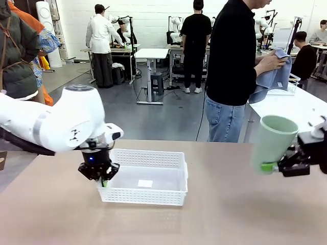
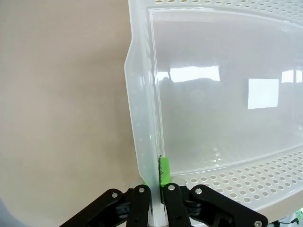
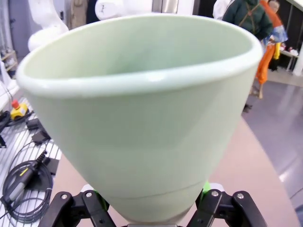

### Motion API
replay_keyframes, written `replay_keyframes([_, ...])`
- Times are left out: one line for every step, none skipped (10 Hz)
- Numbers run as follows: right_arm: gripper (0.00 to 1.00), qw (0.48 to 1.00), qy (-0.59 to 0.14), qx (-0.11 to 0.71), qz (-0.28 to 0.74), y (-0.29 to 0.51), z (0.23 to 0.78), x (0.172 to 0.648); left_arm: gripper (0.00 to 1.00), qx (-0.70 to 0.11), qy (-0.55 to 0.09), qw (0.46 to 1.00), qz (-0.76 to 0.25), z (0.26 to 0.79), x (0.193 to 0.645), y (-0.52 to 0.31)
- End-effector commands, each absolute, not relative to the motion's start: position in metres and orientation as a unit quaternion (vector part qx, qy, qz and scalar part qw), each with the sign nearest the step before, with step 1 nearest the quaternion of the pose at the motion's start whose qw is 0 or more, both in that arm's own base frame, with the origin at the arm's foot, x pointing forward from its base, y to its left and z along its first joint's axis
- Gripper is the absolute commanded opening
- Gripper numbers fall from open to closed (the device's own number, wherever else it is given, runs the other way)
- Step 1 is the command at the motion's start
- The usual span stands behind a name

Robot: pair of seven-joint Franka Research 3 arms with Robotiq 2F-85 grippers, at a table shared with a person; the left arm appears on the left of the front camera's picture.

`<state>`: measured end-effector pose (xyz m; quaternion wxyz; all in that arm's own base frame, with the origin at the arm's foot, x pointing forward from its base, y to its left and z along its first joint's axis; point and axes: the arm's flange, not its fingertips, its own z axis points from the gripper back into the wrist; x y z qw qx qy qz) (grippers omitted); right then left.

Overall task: Clean and organize the cups into the basket.
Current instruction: Pick up the Organizing basket and move it to the center of the table, then pick up the Reusable plastic cup from the right side of the table and place it inside the Organizing basket.

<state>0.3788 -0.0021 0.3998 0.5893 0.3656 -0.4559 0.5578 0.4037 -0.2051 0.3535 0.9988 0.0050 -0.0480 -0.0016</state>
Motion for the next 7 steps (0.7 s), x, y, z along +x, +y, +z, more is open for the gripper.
replay_keyframes([0.20,0.595,-0.478,0.359,0.537,-0.004,0.430,0.364,0.00,0.031,-0.050,0.998,0.007,0.347,0.409,-0.243])
replay_keyframes([0.20,0.599,-0.484,0.356,0.529,-0.008,0.435,0.361,0.00,0.037,-0.059,0.998,0.000,0.347,0.408,-0.260])
replay_keyframes([0.20,0.588,-0.467,0.356,0.556,-0.005,0.423,0.373,0.00,0.037,-0.064,0.997,-0.006,0.350,0.408,-0.275])
replay_keyframes([0.20,0.588,-0.467,0.356,0.556,-0.005,0.423,0.373,0.00,0.038,-0.069,0.997,-0.014,0.354,0.409,-0.288])
replay_keyframes([0.20,0.588,-0.467,0.356,0.556,-0.005,0.423,0.373,0.00,0.039,-0.076,0.996,-0.022,0.357,0.409,-0.298])
replay_keyframes([0.20,0.588,-0.467,0.356,0.556,-0.005,0.423,0.373,0.00,0.036,-0.075,0.996,-0.025,0.359,0.409,-0.306])
replay_keyframes([0.20,0.588,-0.467,0.356,0.556,-0.005,0.423,0.373,0.00,0.031,-0.069,0.997,-0.023,0.359,0.408,-0.308])
